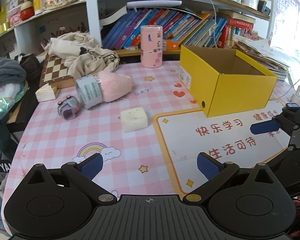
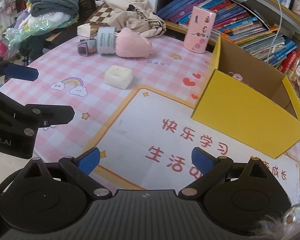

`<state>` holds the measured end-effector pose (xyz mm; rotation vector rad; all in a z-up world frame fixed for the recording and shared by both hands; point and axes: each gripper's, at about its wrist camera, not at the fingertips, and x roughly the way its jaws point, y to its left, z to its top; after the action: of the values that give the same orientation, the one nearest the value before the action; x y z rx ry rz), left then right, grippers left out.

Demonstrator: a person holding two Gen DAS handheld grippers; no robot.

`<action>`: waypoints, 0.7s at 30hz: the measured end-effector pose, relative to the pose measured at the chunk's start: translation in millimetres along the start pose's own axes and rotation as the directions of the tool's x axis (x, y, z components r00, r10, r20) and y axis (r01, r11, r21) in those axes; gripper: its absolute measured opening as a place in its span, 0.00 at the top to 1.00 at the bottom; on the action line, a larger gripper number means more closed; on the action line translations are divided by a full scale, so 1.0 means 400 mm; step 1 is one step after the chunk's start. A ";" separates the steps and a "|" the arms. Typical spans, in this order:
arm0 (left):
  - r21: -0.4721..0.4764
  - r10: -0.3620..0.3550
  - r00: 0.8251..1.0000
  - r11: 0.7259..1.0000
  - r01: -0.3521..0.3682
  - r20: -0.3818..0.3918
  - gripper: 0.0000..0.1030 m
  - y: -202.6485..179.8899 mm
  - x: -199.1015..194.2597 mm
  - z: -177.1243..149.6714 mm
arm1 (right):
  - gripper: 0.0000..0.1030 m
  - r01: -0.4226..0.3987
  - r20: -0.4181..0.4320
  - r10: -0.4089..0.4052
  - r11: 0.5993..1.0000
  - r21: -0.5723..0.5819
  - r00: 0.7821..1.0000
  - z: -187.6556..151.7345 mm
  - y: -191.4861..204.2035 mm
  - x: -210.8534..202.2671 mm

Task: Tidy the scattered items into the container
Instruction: 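Move the right tool to the white sponge block and the left tool to the toy truck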

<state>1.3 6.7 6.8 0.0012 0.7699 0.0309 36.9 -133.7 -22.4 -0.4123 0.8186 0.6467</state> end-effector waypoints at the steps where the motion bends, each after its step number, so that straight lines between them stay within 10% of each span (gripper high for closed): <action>1: -0.002 0.003 1.000 1.000 -0.003 -0.001 0.01 0.004 -0.001 -0.001 | 0.04 -0.001 0.000 0.001 1.000 -0.004 1.000 0.002 0.005 0.002; 21: -0.058 0.046 0.999 0.997 -0.044 0.028 0.01 0.098 -0.028 -0.019 | 0.04 -0.024 0.022 0.026 0.996 -0.085 0.999 0.056 0.092 0.020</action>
<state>-13.2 45.4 9.8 -0.0359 0.7390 0.0956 28.3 -90.7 -18.1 -0.4717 0.7776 0.7099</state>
